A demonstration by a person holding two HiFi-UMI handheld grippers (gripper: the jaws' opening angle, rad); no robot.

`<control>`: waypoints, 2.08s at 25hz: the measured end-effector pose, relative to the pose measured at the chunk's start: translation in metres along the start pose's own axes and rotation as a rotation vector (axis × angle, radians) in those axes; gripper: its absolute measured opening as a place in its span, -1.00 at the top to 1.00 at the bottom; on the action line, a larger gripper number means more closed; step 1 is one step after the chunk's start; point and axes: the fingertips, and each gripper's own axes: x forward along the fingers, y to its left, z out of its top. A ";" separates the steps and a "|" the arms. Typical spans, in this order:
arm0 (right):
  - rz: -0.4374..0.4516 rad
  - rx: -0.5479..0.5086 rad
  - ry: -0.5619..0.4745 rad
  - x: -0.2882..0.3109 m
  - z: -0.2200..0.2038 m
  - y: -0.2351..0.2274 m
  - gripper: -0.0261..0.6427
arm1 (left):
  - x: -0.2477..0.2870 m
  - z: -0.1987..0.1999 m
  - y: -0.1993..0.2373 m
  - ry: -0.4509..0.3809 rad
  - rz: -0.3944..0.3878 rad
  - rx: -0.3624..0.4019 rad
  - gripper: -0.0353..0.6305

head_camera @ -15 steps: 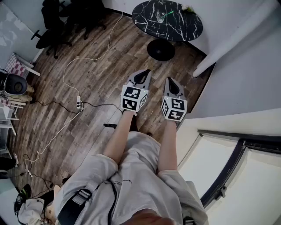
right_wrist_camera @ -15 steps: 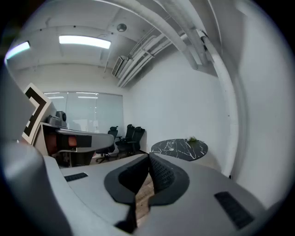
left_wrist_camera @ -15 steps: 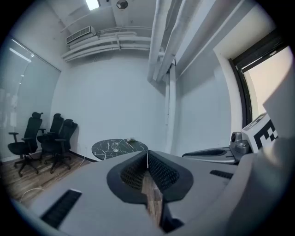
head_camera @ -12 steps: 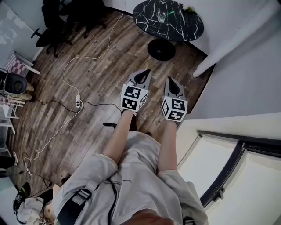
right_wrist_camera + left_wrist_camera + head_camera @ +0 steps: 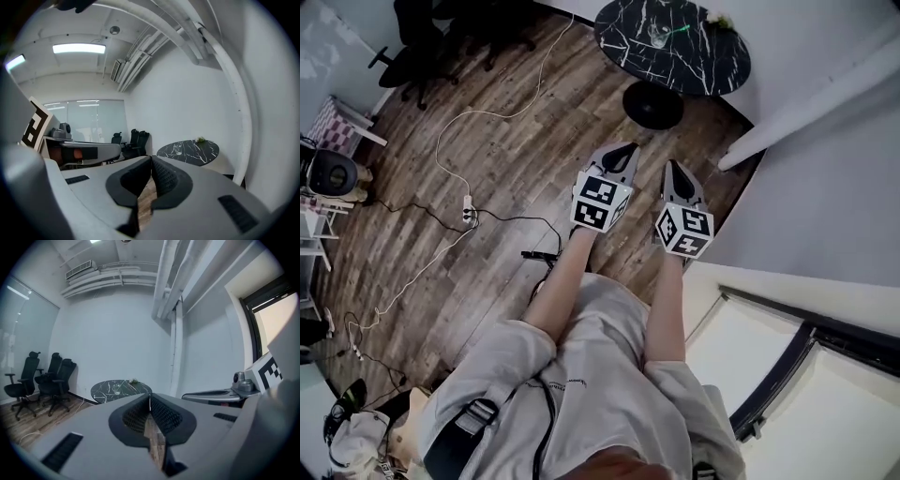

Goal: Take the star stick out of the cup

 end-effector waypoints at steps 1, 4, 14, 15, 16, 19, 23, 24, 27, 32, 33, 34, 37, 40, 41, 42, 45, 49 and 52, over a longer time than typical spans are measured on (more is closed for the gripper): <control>0.007 0.002 0.001 0.005 0.002 -0.001 0.82 | 0.006 0.003 0.003 -0.003 -0.002 -0.005 0.82; 0.026 0.017 -0.001 0.022 0.011 -0.004 0.82 | 0.025 0.010 0.015 -0.007 -0.016 -0.019 0.82; 0.035 0.045 0.025 0.123 0.021 -0.005 0.82 | 0.084 0.022 0.107 0.004 -0.043 -0.054 0.82; 0.031 0.058 0.023 0.133 0.022 -0.004 0.82 | 0.088 0.024 0.118 0.002 -0.045 -0.059 0.82; 0.026 0.073 0.019 0.143 0.024 -0.003 0.82 | 0.092 0.025 0.129 0.000 -0.047 -0.065 0.82; 0.005 0.113 0.002 0.169 0.027 -0.001 0.82 | 0.104 0.026 0.161 0.004 -0.057 -0.078 0.82; -0.010 0.139 -0.016 0.198 0.029 0.001 0.82 | 0.119 0.023 0.196 0.013 -0.072 -0.079 0.82; -0.015 0.148 -0.024 0.204 0.029 0.002 0.82 | 0.120 0.021 0.204 0.017 -0.076 -0.075 0.82; -0.033 0.156 -0.037 0.217 0.030 0.005 0.82 | 0.124 0.016 0.225 0.032 -0.081 -0.076 0.82; -0.075 0.146 -0.025 0.230 0.028 0.000 0.82 | 0.128 0.014 0.243 0.036 -0.091 -0.080 0.82; -0.082 0.150 -0.026 0.233 0.028 -0.003 0.82 | 0.130 0.014 0.246 0.035 -0.092 -0.083 0.82; -0.088 0.151 -0.026 0.237 0.027 -0.006 0.82 | 0.133 0.014 0.249 0.035 -0.091 -0.085 0.82; -0.099 0.157 -0.024 0.248 0.025 -0.013 0.82 | 0.140 0.011 0.259 0.042 -0.085 -0.090 0.82; -0.084 0.209 -0.050 0.260 0.027 -0.019 0.82 | 0.149 0.010 0.269 0.048 -0.072 -0.095 0.82; -0.079 0.222 -0.057 0.265 0.029 -0.023 0.82 | 0.153 0.011 0.273 0.047 -0.067 -0.094 0.82; -0.077 0.226 -0.060 0.271 0.030 -0.027 0.82 | 0.159 0.013 0.276 0.046 -0.063 -0.093 0.82; -0.082 0.224 -0.057 0.291 0.034 -0.043 0.82 | 0.180 0.020 0.284 0.044 -0.058 -0.085 0.82; -0.104 0.234 -0.067 0.315 0.043 -0.071 0.82 | 0.213 0.034 0.289 0.046 -0.064 -0.057 0.82; -0.115 0.243 -0.081 0.337 0.054 -0.099 0.82 | 0.248 0.045 0.290 0.047 -0.073 -0.044 0.82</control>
